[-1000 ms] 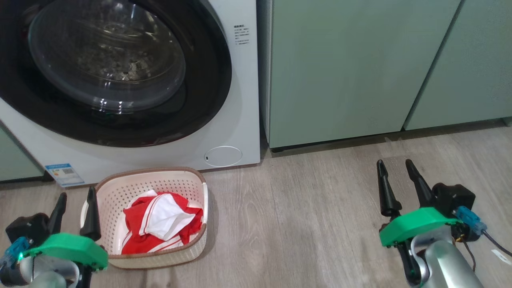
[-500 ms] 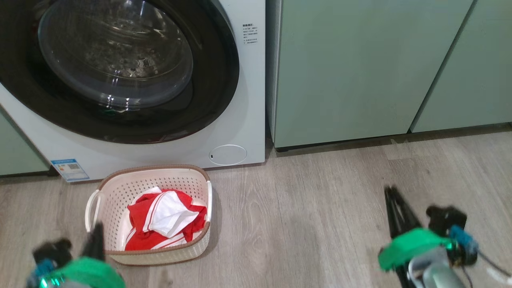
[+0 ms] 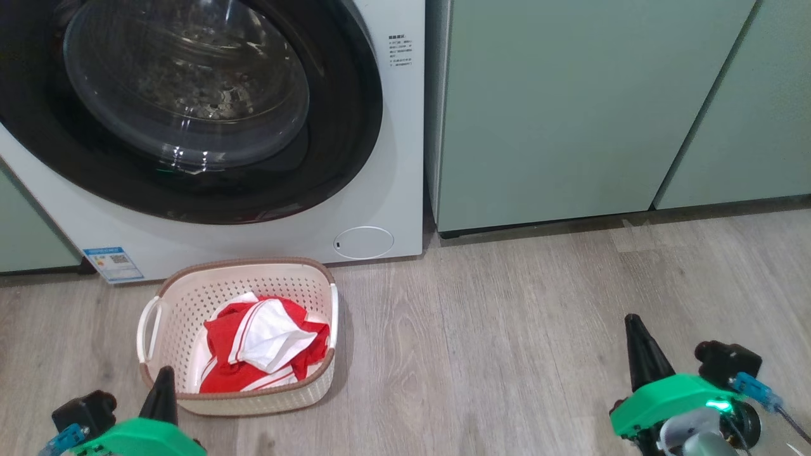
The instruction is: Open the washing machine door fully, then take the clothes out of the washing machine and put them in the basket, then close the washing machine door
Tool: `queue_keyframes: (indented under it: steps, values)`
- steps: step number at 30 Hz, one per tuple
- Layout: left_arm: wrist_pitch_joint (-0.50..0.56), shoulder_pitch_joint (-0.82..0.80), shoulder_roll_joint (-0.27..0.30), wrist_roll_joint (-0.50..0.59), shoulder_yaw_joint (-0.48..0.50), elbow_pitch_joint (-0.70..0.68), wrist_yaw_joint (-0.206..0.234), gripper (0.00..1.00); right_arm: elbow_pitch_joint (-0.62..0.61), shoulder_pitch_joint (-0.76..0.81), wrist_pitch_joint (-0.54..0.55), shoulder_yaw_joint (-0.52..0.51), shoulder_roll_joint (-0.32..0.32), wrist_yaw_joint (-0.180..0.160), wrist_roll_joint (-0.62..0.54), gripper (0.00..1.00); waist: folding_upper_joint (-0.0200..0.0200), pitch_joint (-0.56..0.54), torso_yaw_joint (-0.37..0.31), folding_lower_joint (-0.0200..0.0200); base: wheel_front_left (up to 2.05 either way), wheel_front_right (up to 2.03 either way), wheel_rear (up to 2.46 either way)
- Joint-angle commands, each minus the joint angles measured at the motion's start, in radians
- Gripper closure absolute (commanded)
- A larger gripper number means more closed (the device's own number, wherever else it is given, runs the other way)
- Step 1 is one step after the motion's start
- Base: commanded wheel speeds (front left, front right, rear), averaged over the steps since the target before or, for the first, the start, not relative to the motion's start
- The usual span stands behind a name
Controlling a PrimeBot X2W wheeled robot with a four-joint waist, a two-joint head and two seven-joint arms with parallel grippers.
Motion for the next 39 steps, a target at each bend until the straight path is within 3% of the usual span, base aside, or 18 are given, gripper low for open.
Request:
queue_keyframes:
  steps: [1, 39]
  values:
    - [0.005, -0.048, 0.011, -0.026, 0.015, -0.039, 0.0, 1.0, -0.041, -0.04, 0.007, -0.009, 0.001, 0.0, 0.029, 1.0, 0.0, 0.001, 0.001, 0.0, 0.0, 0.0, 0.0]
    - [0.113, -0.053, -0.034, -0.382, 0.028, -0.153, 0.0, 1.0, -0.132, -0.015, 0.115, -0.077, 0.003, 0.0, 0.425, 1.0, 0.0, 0.018, 0.021, 0.0, 0.0, 0.0, 0.0]
